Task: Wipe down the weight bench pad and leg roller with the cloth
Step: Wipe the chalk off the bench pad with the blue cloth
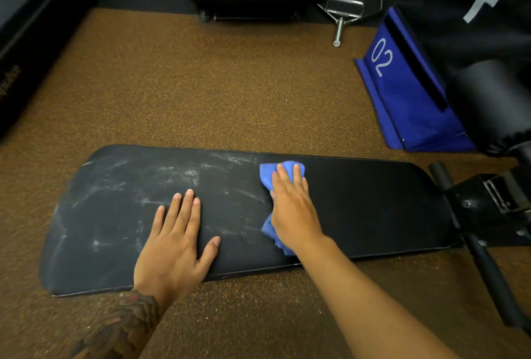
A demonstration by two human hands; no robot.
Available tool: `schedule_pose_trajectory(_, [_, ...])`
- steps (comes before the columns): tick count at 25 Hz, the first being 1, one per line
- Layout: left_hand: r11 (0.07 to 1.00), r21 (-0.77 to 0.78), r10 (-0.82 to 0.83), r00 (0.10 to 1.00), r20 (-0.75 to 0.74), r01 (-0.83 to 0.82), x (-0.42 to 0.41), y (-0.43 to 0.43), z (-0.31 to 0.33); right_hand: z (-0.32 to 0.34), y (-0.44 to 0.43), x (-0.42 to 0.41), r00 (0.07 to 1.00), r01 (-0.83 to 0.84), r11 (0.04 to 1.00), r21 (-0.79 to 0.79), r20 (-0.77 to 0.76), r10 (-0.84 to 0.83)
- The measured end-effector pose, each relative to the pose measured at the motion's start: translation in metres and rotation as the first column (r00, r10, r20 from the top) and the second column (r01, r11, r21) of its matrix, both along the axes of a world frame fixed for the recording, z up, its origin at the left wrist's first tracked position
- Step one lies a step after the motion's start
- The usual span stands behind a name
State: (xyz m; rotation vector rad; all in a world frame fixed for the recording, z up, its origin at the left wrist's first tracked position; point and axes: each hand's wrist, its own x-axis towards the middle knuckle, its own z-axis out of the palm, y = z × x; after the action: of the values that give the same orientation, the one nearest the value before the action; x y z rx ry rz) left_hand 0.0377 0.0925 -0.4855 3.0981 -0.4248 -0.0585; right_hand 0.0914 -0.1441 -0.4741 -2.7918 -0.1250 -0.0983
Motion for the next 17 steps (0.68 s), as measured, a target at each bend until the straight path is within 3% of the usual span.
schedule_pose_trajectory(5, [1.000,-0.002,-0.008,1.000,-0.016,0.008,0.000,0.000,0.002,-0.002,-0.022,-0.061,0.996,-0.086,0.996,-0.022,-0.004,0.086])
schedule_pose_trajectory(12, [1.000,-0.011,0.000,1.000,0.003,0.000,-0.002,-0.001,0.003,0.006,-0.010,0.045,0.984,0.176,0.984,-0.028,-0.014,-0.176])
schedule_pose_trajectory(17, [1.000,-0.021,0.012,1.000,-0.002,-0.012,-0.001,-0.003,0.002,0.004,0.015,0.038,0.998,-0.045,0.999,-0.003,-0.052,0.045])
